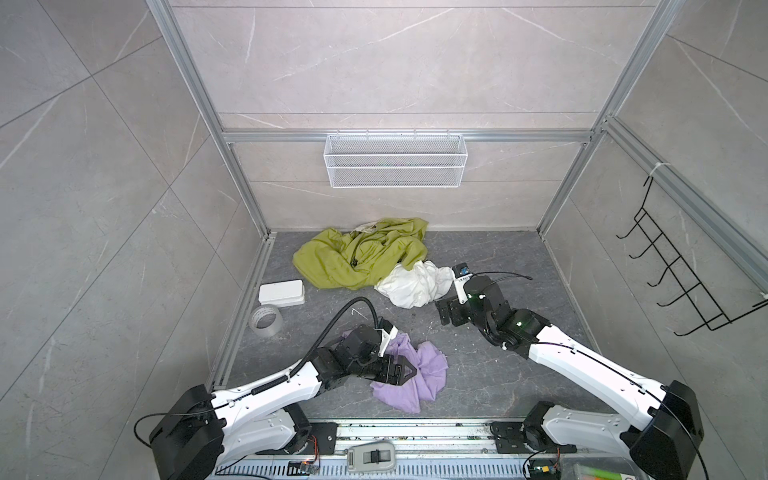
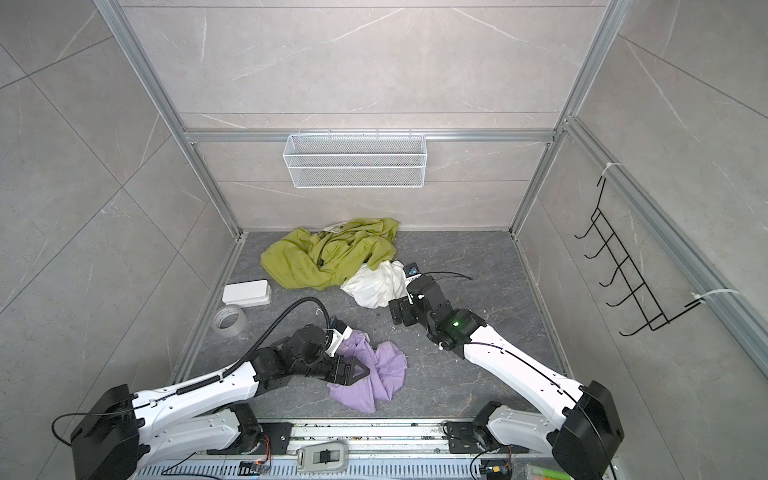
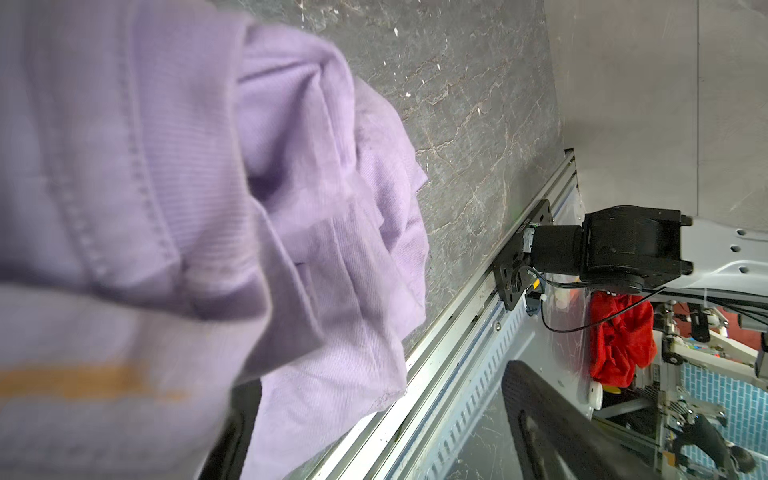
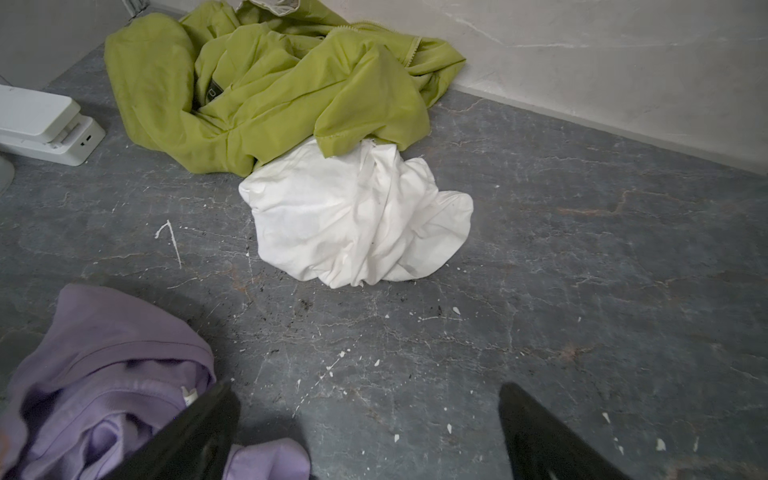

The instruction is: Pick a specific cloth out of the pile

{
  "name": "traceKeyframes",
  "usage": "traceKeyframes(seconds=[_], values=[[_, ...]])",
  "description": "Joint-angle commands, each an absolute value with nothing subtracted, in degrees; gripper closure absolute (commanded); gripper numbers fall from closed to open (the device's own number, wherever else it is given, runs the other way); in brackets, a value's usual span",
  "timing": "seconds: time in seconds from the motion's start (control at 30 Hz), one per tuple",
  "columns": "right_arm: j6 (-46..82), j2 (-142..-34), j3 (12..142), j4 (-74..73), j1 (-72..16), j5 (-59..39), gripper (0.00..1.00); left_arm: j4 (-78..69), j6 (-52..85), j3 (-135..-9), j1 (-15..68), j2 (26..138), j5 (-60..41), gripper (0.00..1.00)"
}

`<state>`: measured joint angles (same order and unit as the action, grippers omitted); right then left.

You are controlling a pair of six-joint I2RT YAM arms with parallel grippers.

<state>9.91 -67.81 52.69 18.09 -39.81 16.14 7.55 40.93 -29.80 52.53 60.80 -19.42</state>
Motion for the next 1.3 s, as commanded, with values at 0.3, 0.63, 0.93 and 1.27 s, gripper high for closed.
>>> traceKeyframes(seconds=[0.3,0.63,0.93,1.27], values=[[7.2,-66.4,46.5,5.3,-38.9,34.2,0.0,26.1,33.5,-37.4,51.2,52.4,0.9,0.01],[1.7,-66.0,39.6,-6.1,-33.4,40.4,0.0,27.6,31.2,-36.1,51.2,47.1,29.2,0.08],[-2.9,-59.2,34.2,-12.2,-29.1,35.7,0.0,21.6,12.5,-33.7,48.9,47.0,45.1,0.06],[-2.3,-61.1,24.1,-24.6,-24.1,33.3,0.0,-2.6,2.2,-27.5,33.0,55.1,36.2,0.1]])
